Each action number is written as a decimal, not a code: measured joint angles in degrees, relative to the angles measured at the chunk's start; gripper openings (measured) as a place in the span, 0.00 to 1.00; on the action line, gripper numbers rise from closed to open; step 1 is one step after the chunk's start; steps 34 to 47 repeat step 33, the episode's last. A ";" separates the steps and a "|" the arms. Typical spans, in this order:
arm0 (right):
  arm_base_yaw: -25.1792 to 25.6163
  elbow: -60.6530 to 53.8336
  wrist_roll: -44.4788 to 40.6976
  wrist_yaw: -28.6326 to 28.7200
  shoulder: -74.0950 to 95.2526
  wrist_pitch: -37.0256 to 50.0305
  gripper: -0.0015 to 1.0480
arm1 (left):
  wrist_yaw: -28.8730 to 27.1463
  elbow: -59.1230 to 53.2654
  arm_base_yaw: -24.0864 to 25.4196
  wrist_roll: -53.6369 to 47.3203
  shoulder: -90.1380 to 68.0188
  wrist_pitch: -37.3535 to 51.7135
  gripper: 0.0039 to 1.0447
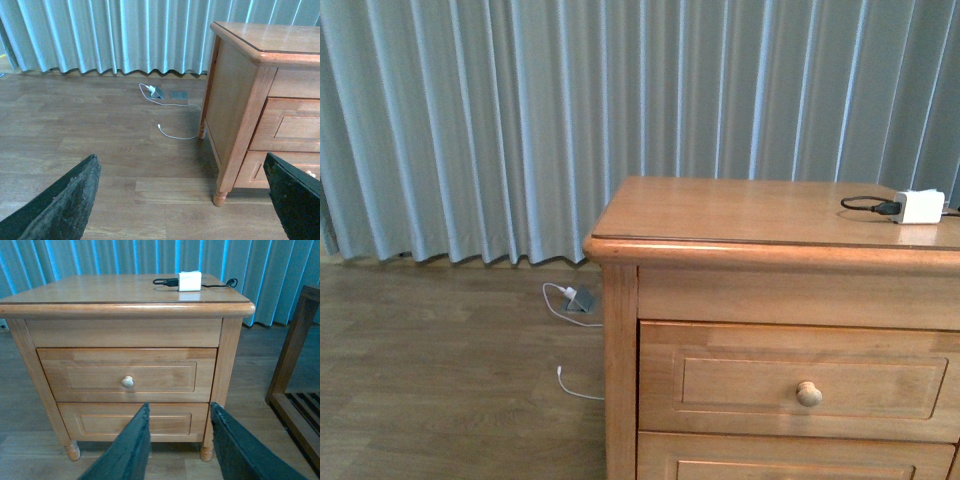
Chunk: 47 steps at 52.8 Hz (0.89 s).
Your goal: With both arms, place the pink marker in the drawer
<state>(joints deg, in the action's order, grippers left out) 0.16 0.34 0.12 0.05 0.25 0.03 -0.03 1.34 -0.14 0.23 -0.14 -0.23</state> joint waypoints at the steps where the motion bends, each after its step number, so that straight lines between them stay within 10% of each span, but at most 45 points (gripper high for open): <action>1: 0.00 0.00 0.02 0.00 0.00 0.00 0.41 | 0.00 0.00 0.00 0.00 0.00 0.00 0.94; 17: 0.00 0.00 0.07 0.00 0.00 0.00 0.94 | 0.00 0.00 0.00 0.00 0.00 0.00 0.94; 47: 0.00 0.00 0.04 0.00 0.00 0.00 0.92 | 0.00 0.00 0.00 0.00 0.00 0.00 0.94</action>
